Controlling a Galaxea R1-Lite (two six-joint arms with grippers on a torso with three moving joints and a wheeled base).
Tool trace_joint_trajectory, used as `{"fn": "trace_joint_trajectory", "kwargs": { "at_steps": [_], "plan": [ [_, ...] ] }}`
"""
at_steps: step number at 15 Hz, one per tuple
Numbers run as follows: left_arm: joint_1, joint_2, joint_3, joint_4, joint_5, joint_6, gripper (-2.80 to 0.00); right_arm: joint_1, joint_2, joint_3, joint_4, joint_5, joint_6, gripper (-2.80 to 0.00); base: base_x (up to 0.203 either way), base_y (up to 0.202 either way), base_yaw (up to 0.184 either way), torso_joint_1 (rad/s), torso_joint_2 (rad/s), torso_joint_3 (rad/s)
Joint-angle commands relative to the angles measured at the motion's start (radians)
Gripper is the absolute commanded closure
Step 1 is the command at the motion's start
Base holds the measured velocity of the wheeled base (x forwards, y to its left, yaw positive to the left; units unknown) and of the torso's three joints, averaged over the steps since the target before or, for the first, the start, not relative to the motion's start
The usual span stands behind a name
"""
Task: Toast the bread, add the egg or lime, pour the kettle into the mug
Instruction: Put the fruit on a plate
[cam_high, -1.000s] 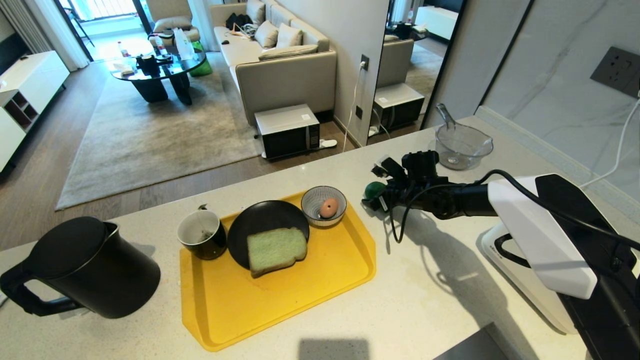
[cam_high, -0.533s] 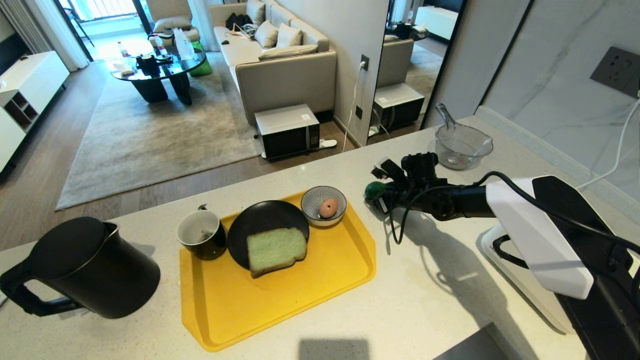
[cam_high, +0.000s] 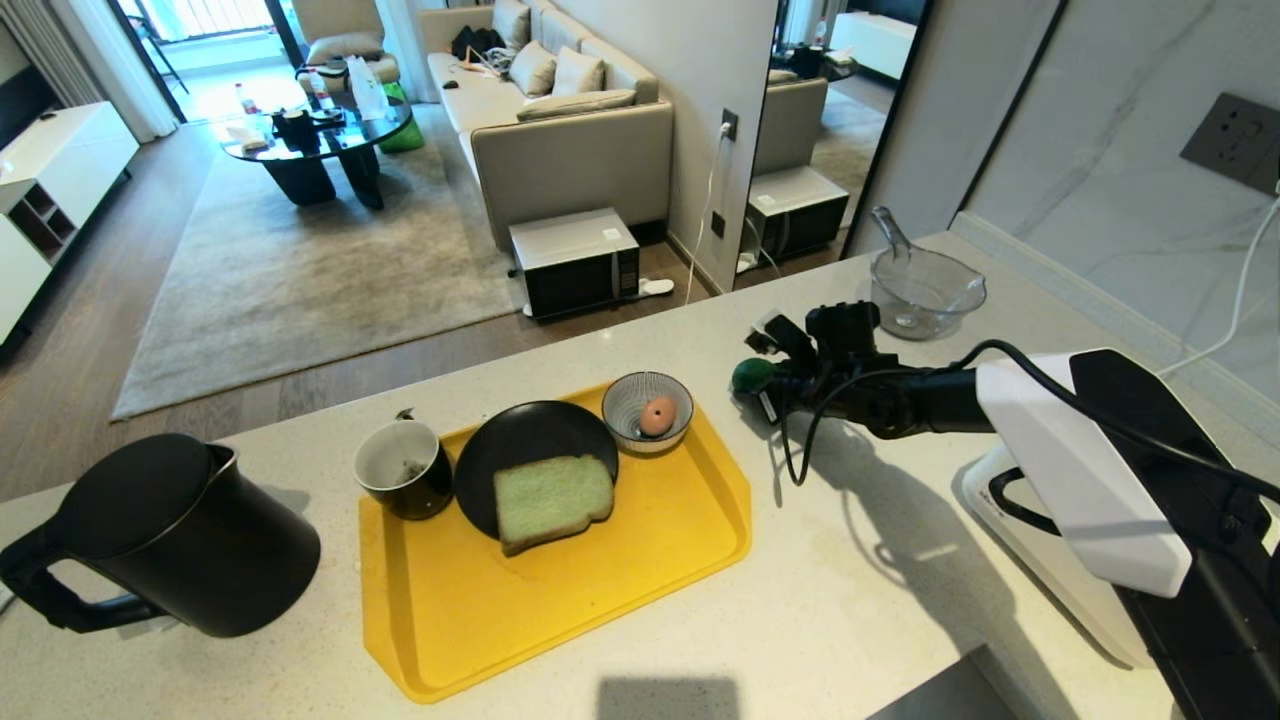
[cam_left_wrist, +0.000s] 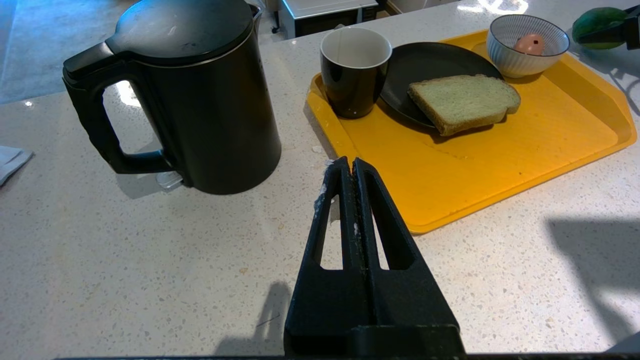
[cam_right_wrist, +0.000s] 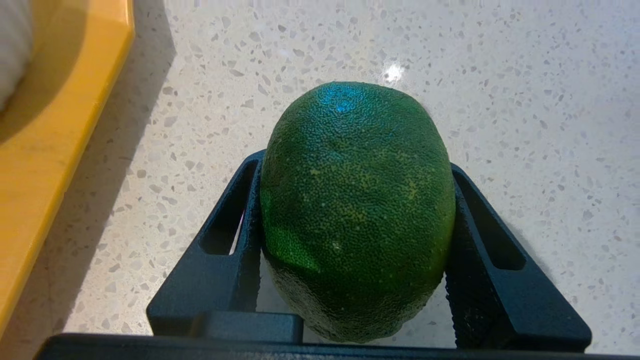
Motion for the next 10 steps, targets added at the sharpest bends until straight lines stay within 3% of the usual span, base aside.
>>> {"fn": "trace_joint_trajectory", "kwargs": {
  "at_steps": [1,5,10],
  "plan": [
    [0.001,-0.002,0.015,-0.001,0.0,-0.001,0.0,-0.001,-0.044,0.006,0.01,0.001,0.008,0.0,0.0,0.0,0.0,0.0,0.0,0.0],
    [0.001,-0.002,0.015,-0.001,0.0,-0.001,0.0,-0.003,-0.239,0.065,0.172,0.018,0.041,0.0,0.0,0.0,0.0,0.0,0.0,0.0],
    [0.0,-0.002,0.015,-0.001,0.0,-0.001,0.0,-0.008,-0.564,0.423,0.195,0.026,0.043,0.0,0.0,0.0,0.0,0.0,0.0,0.0]
  ]
}}
